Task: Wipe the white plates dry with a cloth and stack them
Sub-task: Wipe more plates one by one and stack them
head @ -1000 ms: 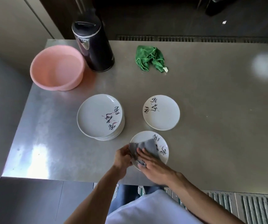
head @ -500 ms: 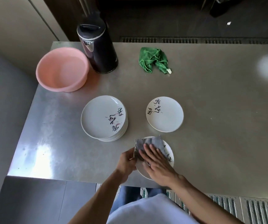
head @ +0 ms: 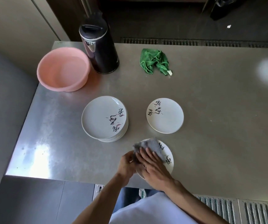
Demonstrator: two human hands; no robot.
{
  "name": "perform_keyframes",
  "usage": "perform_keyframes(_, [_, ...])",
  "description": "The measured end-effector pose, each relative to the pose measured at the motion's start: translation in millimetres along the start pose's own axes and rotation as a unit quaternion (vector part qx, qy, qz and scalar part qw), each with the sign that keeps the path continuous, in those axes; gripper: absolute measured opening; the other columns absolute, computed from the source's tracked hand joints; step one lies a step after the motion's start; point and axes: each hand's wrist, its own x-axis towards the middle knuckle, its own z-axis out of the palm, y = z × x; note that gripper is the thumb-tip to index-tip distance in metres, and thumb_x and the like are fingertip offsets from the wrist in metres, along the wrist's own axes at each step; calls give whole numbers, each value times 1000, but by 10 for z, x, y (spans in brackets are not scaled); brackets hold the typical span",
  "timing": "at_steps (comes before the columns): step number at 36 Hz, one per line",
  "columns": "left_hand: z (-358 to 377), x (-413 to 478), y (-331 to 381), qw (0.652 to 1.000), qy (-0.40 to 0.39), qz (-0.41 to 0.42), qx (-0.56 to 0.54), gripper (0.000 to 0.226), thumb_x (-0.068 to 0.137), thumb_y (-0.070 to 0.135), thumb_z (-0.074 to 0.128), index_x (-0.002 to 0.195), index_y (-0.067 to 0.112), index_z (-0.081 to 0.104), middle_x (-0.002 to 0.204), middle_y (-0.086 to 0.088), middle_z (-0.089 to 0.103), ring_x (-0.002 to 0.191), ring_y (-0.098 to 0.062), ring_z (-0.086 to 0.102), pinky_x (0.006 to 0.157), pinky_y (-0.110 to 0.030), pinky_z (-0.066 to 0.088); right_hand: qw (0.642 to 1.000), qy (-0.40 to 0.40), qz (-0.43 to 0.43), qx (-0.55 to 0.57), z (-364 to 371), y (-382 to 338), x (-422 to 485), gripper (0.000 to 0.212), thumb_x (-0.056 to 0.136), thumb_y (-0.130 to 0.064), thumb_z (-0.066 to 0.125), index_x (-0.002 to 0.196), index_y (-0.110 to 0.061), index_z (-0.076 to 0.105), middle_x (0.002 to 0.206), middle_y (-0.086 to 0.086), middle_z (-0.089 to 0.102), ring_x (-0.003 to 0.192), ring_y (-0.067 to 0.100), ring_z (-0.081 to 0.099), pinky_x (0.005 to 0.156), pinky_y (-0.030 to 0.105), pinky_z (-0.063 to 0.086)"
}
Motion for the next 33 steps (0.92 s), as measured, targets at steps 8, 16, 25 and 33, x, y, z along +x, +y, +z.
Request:
perform_keyframes(8, [47, -50, -190, 994, 59, -59, -76, 28, 90, -15, 43, 104, 10, 44, 115, -18, 55, 101, -30, 60, 68, -43, 59, 971, 66, 203, 106, -135, 5, 77, 55, 109, -35, 23, 159, -17, 11, 166, 2, -3, 154, 17, -6, 121, 26, -12])
perform_keyframes(16, [-39, -41, -105, 989, -72, -127, 2, 39, 90, 4, 53, 129, 5, 62, 114, -20, 74, 103, -39, 71, 91, -50, 60, 996, 51, 3, 72, -220, 33, -24, 48, 108, -30, 30, 153, -14, 37, 161, 1, 22, 152, 18, 19, 125, 33, 12])
perform_keyframes(25, [-75, -79, -155, 991, -78, -104, -4, 32, 96, -5, 48, 123, 3, 65, 109, -19, 76, 95, -32, 73, 82, -43, 61, 998, 10, -30, 46, -78, -148, -59, 57, 106, -43, 22, 157, -17, 26, 165, 4, 9, 154, 18, 5, 123, 26, -6])
perform_keyframes(33, [-59, -103, -204, 993, -62, -95, -29, 38, 81, 6, 59, 118, 10, 69, 110, -18, 76, 100, -36, 74, 84, -47, 62, 998, 16, 19, 62, -101, -82, -41, 53, 108, -35, 22, 157, -14, 22, 163, 2, 1, 154, 21, -4, 118, 20, -16])
